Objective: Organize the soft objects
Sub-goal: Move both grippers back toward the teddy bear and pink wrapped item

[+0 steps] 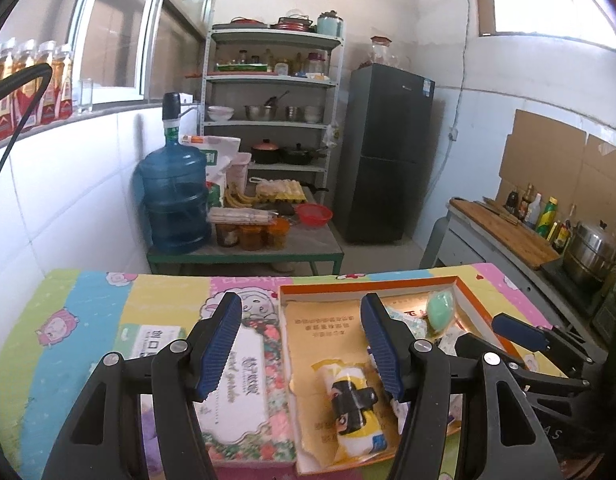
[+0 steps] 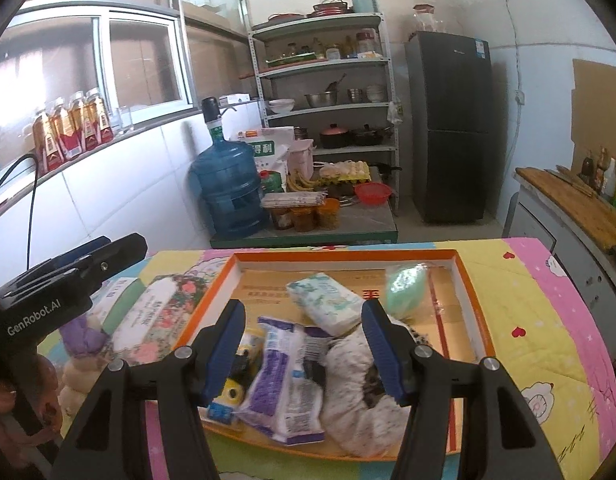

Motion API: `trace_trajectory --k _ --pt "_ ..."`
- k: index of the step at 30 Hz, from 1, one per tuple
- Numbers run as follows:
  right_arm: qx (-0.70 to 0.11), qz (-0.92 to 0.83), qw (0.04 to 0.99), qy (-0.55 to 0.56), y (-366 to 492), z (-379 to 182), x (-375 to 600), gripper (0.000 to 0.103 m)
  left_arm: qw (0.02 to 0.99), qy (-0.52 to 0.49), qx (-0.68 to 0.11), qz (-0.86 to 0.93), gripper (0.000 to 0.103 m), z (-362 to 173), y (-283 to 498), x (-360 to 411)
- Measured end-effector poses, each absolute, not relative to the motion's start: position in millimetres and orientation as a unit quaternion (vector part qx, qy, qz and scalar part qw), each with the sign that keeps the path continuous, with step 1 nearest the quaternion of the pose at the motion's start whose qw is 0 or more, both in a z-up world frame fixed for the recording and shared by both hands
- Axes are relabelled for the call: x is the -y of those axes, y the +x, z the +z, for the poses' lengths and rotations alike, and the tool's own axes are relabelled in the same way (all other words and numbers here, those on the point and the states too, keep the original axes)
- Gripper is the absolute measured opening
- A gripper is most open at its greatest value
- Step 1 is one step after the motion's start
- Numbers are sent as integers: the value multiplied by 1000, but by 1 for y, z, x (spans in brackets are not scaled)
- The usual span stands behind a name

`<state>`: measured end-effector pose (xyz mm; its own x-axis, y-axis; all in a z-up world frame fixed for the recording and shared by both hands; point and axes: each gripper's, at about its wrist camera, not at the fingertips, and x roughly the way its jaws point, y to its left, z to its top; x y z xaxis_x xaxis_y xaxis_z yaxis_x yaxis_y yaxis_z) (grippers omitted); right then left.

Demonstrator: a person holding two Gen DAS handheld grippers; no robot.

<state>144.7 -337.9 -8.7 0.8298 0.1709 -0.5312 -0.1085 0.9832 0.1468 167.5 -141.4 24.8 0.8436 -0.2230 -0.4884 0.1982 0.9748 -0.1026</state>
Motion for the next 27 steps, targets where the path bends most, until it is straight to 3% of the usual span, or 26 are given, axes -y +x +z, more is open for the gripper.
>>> trace_trajectory --k 27 --pt "-265 106 958 40 97 8 262 60 968 -32 -236 -79 64 25 104 62"
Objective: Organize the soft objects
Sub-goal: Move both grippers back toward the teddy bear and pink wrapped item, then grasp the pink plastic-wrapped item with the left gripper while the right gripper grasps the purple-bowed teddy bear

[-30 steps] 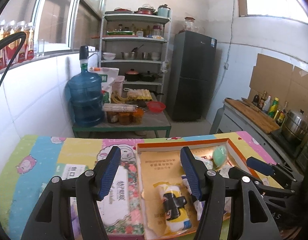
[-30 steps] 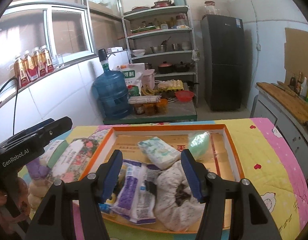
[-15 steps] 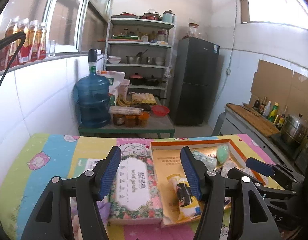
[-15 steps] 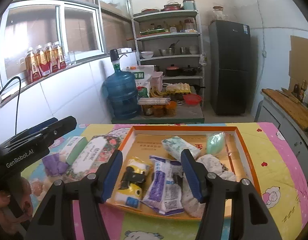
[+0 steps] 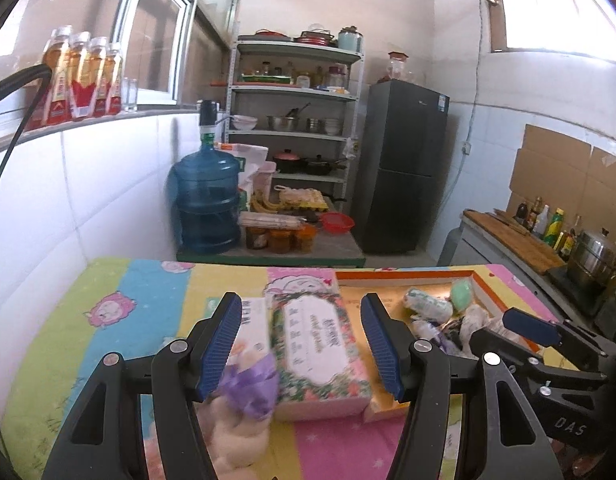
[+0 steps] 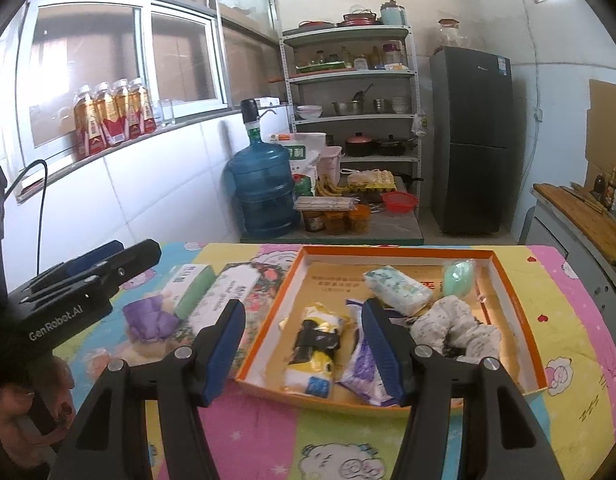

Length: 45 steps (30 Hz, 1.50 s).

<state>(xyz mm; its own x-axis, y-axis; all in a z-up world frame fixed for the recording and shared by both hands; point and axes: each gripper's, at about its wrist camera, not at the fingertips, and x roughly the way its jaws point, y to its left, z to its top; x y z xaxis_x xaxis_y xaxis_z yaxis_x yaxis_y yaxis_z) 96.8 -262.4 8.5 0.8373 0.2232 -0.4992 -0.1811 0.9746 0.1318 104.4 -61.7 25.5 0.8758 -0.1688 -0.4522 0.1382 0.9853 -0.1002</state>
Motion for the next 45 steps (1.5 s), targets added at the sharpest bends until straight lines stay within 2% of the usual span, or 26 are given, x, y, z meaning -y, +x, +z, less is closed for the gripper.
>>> trace_trajectory --k 26,45 --pt "-291 190 938 9 68 -19 153 60 966 -63 -250 -26 64 -13 62 -36" --pt "-300 209 931 3 67 -31 126 60 963 -73 -259 -7 64 -33 55 -60"
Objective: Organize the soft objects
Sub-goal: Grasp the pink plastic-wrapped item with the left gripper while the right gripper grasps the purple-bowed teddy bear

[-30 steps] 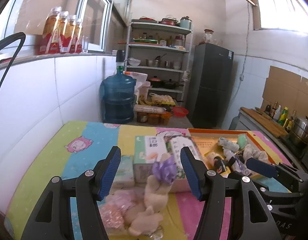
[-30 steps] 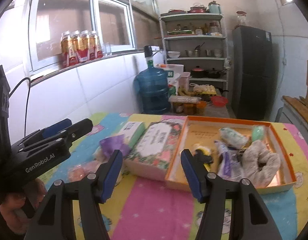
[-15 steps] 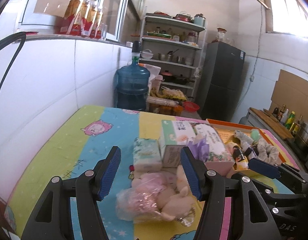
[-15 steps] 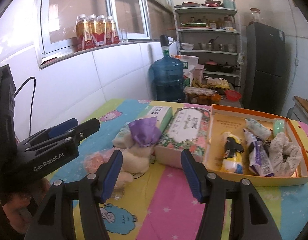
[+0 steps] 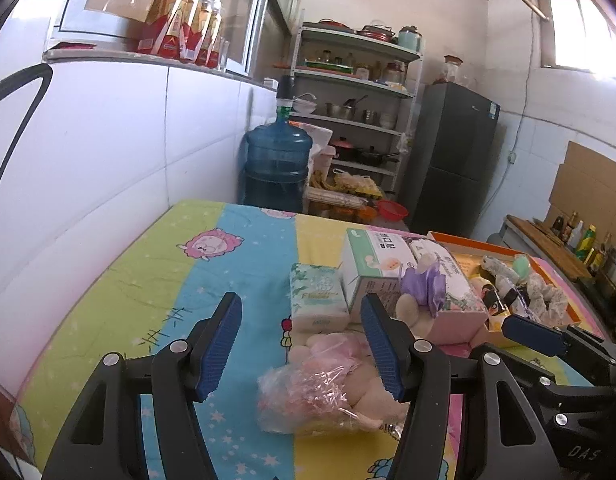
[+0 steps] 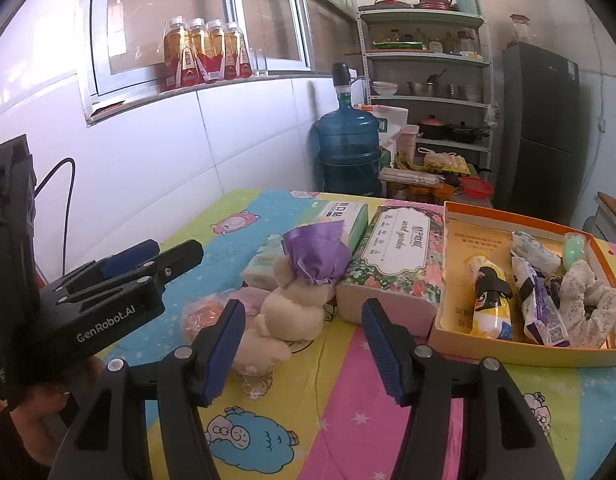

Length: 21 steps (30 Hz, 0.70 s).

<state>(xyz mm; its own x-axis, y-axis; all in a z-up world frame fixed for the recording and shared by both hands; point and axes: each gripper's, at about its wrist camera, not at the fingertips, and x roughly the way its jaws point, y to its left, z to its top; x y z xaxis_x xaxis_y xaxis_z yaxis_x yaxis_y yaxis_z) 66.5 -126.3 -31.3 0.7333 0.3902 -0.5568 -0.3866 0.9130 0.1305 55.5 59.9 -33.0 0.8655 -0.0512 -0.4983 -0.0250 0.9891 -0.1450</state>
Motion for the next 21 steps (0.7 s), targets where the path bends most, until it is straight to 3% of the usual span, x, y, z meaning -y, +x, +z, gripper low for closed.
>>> trace_trajectory --k 21 --pt "-311 213 926 5 68 -50 117 60 959 -98 -264 11 64 -52 44 -95"
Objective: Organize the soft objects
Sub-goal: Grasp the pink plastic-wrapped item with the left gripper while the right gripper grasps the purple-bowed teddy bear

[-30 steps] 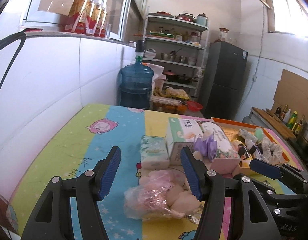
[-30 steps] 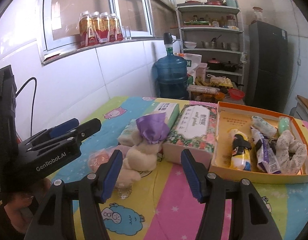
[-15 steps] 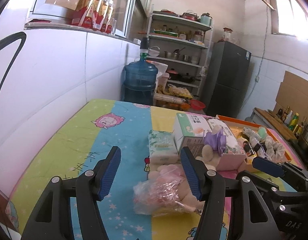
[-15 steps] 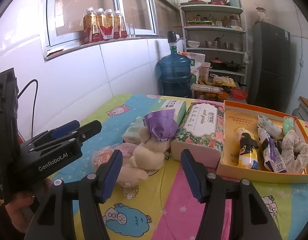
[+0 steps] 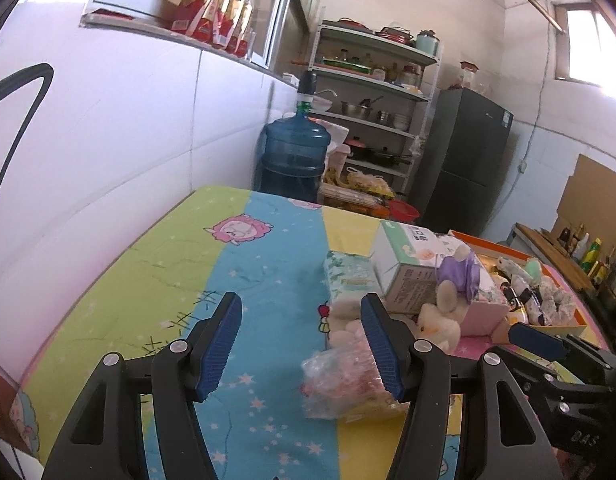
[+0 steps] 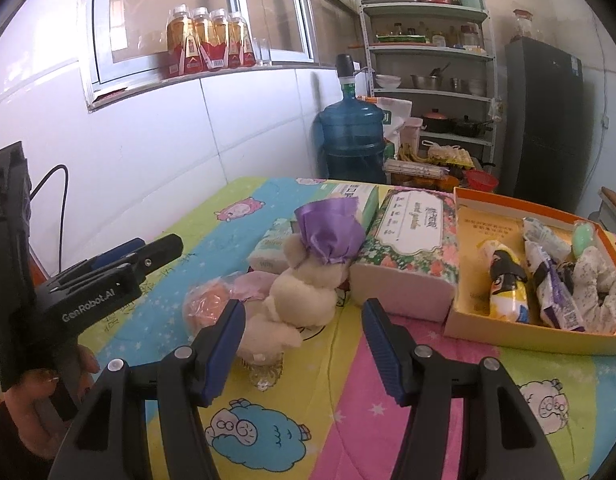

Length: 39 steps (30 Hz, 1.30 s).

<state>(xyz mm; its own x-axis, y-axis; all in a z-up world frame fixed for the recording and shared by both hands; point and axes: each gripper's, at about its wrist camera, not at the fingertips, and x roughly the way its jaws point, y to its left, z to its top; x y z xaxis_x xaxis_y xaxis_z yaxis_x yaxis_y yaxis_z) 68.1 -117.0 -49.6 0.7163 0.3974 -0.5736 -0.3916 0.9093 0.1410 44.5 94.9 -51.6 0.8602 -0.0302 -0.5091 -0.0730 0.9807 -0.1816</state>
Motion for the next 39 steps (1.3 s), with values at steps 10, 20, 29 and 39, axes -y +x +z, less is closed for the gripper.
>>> trace_trajectory --k 10,20,29,39 --pt "-323 216 921 36 92 -61 107 60 958 -106 -267 9 64 -60 39 -107" --pt "-341 214 913 59 111 -76 98 60 955 -113 -271 -51 64 -65 38 -105" --pt "-350 226 907 71 120 -81 96 36 947 -96 -292 -93 64 -76 45 -87" --pt "-311 227 919 84 103 -63 112 36 937 -97 -319 -99 64 -89 59 -76"
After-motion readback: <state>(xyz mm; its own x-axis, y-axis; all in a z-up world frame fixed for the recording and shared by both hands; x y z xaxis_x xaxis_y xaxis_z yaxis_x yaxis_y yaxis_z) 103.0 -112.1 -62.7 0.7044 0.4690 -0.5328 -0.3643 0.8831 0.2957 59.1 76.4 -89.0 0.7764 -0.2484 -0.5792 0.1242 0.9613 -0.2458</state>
